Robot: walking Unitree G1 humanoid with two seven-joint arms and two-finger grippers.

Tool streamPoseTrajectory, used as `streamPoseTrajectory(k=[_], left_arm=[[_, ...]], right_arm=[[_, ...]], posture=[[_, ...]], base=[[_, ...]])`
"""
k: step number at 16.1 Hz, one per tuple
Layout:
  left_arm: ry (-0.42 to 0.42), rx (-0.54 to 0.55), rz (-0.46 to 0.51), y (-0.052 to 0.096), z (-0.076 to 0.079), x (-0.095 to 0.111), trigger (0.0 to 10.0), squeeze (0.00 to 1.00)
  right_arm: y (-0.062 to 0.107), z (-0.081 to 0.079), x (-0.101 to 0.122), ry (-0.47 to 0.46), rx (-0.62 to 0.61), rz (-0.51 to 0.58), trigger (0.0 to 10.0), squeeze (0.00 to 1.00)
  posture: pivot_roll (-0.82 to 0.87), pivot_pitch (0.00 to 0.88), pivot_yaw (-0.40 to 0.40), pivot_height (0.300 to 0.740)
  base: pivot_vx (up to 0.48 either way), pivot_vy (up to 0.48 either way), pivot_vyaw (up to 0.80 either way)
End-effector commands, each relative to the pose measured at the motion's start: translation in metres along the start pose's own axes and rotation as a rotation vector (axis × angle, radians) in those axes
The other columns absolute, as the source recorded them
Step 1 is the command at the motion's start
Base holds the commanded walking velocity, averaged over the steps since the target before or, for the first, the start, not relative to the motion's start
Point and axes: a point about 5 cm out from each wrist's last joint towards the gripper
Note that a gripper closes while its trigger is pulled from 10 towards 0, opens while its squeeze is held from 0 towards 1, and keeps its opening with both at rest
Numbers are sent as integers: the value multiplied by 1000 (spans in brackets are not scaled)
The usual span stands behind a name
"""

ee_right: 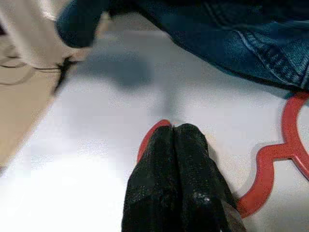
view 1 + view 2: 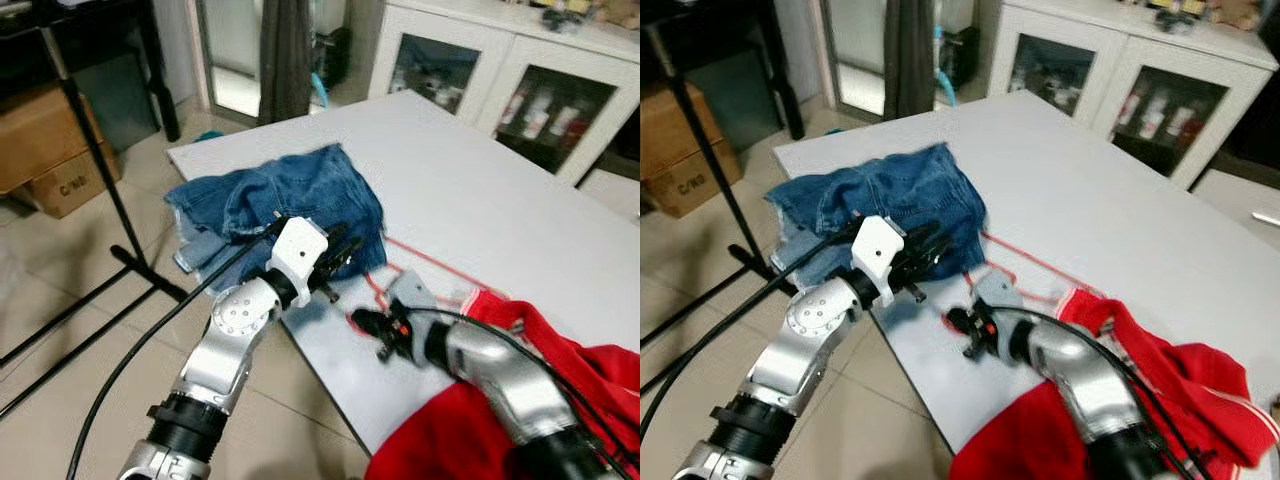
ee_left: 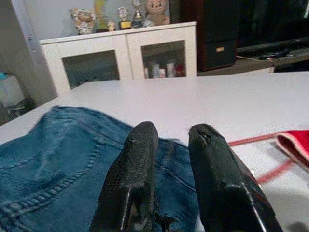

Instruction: Hang hanger

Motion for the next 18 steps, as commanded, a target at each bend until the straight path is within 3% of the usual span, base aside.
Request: streamPoseTrajectory(k=[1,5,10,15,16,18], left_arm=[[-3,-21,14,-2,4,3,10000,0],[-16,-24,25,-4,4,4,10000,0],[-16,8,61,-2,0,9,10000,0],[25,119,205,-1,-15,30,10000,0],[35,140,223,1,-19,32,10000,0],[72,185,233,6,-30,32,10000,0]], right_arm=[[5,0,4,-17,19,11,10000,0],[11,21,17,-41,-121,52,10000,0],[15,31,28,-43,-191,90,10000,0],[16,24,53,97,-168,215,10000,0],[14,19,55,129,-156,228,10000,992],[7,7,55,166,-91,243,10000,1000]], posture=[[92,82,-78,740],[90,80,-73,740],[98,82,-74,740],[102,82,-75,740],[102,82,-74,740],[102,82,-74,740]], base=[[0,0,0],[0,0,0],[0,0,0],[0,0,0],[0,0,0],[0,0,0]])
Point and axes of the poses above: a point about 5 cm out from each wrist's last joint towards the gripper, its own y axis pointing back from the gripper into the wrist, its own x axis along the axis of the wrist's last joint, z = x × y, and after that the axes turned 3 degrees about -y, right-handed
